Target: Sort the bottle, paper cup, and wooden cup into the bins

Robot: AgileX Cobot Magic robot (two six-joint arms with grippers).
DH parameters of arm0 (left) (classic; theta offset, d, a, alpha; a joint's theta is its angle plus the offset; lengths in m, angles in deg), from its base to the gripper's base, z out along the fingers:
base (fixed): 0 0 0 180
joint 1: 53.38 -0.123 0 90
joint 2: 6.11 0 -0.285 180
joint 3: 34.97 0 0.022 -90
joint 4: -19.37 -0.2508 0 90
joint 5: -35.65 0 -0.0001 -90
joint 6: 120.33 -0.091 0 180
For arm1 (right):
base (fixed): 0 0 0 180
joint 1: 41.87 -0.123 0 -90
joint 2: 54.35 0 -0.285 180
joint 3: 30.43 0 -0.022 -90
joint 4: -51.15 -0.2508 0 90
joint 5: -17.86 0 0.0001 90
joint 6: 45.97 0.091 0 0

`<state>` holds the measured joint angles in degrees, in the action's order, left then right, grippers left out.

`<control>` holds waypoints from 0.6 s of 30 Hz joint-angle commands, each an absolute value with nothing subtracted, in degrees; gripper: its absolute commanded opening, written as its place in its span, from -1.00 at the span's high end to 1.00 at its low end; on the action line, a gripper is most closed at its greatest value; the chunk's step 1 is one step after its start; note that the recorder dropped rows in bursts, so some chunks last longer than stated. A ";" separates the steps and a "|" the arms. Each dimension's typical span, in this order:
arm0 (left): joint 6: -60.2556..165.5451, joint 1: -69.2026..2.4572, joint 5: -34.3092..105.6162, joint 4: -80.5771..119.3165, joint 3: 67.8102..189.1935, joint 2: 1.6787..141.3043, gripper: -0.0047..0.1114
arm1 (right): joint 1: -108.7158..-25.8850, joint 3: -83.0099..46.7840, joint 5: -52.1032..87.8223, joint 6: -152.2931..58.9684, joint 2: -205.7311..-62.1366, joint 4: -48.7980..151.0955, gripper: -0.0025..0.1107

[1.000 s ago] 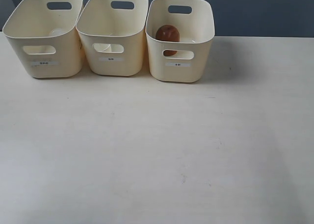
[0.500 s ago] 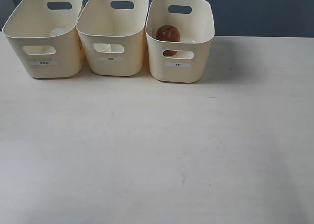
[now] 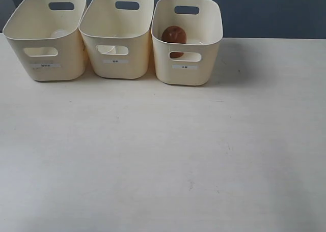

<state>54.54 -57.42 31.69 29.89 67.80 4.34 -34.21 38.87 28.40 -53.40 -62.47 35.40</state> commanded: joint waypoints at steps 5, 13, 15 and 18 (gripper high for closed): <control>54.58 -57.09 32.48 29.73 67.81 4.10 0.92 | -33.92 39.11 31.59 -53.30 -62.14 29.45 0.97; 54.58 -57.09 32.48 29.73 67.81 4.10 0.92 | -33.92 39.11 31.74 -53.30 -62.14 27.09 0.97; 54.58 -57.09 32.48 29.73 67.81 4.10 0.92 | -33.92 39.11 32.26 -53.30 -62.14 27.09 0.97; 54.58 -57.09 32.48 29.73 67.81 4.10 0.92 | -33.92 39.11 33.18 -53.30 -62.14 27.22 0.97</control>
<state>54.54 -57.42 31.80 29.89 67.80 4.34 -34.21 38.87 32.57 -53.28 -62.47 27.02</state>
